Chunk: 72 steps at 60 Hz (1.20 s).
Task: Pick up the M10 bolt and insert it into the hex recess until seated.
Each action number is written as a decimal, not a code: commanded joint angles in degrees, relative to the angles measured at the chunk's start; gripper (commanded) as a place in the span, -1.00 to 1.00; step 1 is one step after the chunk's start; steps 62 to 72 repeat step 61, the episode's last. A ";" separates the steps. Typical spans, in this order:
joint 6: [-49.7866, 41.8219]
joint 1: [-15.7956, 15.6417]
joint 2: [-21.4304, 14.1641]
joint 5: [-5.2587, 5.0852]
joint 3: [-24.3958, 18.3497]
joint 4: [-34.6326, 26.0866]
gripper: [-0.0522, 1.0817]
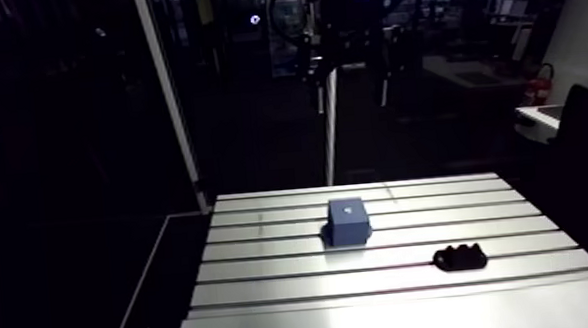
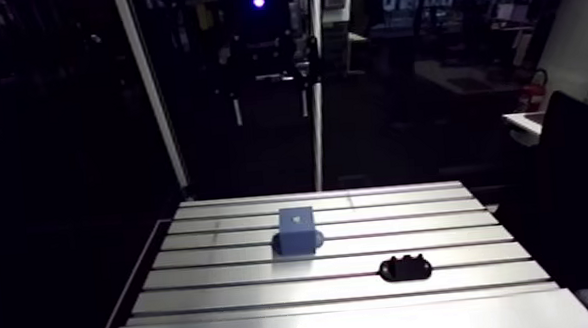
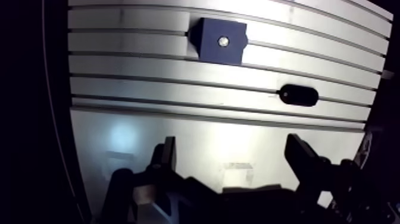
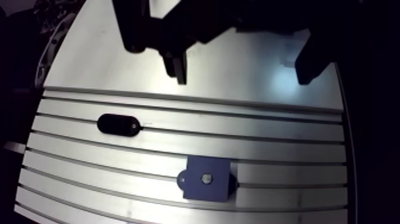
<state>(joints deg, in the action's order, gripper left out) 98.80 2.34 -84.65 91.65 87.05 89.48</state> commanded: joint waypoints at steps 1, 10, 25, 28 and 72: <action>-0.05 -0.06 -6.97 -0.21 -0.68 -3.22 -0.89; -0.05 -0.05 -6.97 -0.19 -0.47 -3.22 -0.89; -0.05 0.30 -6.80 -0.20 -0.26 -3.22 -0.89; -0.05 0.37 -6.80 -0.20 -0.19 -3.22 -0.89; -0.30 0.39 -6.10 -0.64 0.70 -3.06 -0.89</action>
